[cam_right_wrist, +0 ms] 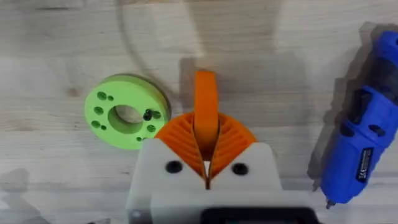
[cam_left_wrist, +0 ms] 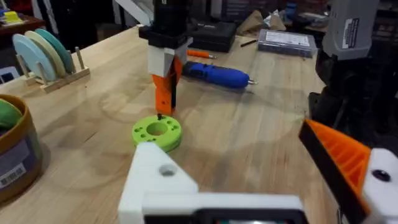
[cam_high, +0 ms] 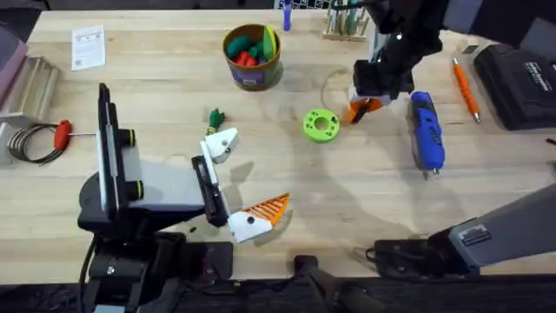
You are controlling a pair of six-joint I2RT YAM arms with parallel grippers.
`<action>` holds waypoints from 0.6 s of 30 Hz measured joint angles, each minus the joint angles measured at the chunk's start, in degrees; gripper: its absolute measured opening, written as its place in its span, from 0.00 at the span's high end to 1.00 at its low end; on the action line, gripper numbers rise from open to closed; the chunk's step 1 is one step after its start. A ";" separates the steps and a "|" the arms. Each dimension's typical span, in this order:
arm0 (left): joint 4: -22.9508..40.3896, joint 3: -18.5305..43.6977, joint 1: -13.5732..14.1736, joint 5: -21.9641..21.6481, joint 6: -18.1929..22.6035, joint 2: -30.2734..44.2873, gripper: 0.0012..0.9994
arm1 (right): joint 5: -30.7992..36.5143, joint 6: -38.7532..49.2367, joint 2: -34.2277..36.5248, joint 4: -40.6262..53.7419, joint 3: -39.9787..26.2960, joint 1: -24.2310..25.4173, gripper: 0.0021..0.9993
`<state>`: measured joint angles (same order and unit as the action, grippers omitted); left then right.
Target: Pick up the gripper from the table and insert it into the empty holder that is missing its gripper. Then pick up a screw, insert it into the mounting hole, and use the screwdriver to tighten it. Finally, clean up the table by picking up the vegetable and placing it into the bucket.
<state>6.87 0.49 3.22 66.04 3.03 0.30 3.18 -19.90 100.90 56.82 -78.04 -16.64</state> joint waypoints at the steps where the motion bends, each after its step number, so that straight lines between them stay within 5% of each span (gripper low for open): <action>1: 0.00 0.00 -0.01 0.00 0.00 0.02 0.01 | 0.00 0.00 0.00 -0.01 0.00 0.00 0.99; 8: 0.00 0.00 -0.01 0.00 0.00 0.02 0.01 | -0.02 0.00 -2.23 0.44 0.00 0.00 0.99; 18: 0.00 0.00 0.00 0.00 0.00 0.00 0.01 | -5.97 -0.26 -21.52 -0.93 0.00 0.00 0.99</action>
<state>6.87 0.49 3.22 66.04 3.03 0.30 -2.79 -20.16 79.38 55.89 -78.04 -16.64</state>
